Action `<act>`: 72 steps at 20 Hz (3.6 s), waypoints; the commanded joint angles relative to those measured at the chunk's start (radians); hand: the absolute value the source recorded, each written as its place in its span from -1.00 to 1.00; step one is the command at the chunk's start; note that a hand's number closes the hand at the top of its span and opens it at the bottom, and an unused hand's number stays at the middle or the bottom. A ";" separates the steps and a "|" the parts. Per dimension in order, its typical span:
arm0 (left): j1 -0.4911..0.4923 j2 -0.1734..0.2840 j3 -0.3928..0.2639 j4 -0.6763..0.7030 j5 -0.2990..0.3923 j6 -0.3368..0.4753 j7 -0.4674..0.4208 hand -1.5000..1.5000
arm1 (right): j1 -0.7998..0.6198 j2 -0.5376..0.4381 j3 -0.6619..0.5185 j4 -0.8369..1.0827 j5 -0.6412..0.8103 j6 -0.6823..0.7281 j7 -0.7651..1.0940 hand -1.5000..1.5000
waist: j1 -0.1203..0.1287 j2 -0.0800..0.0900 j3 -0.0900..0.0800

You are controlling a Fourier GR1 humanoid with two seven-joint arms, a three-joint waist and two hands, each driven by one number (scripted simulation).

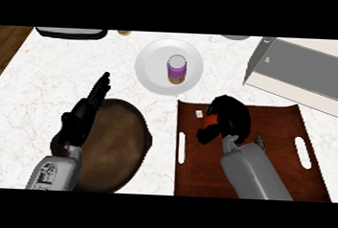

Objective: Pick the bell pepper from the tray and place it in the tiered shelf

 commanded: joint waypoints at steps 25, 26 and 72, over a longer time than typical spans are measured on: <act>0.005 0.028 0.042 -0.031 0.025 -0.015 0.038 0.00 | -0.391 -0.013 -0.040 -0.476 0.431 0.008 0.510 1.00 | -0.036 -0.007 -0.001; 0.047 0.005 0.001 -0.064 -0.001 -0.002 0.018 0.00 | -0.424 -0.002 -0.055 -0.443 0.463 0.010 0.512 1.00 | -0.028 -0.007 -0.001; 0.017 -0.007 0.014 0.006 0.004 -0.022 -0.020 0.00 | -0.601 -0.365 -0.614 0.244 0.231 -0.578 -0.212 1.00 | -0.005 0.007 0.001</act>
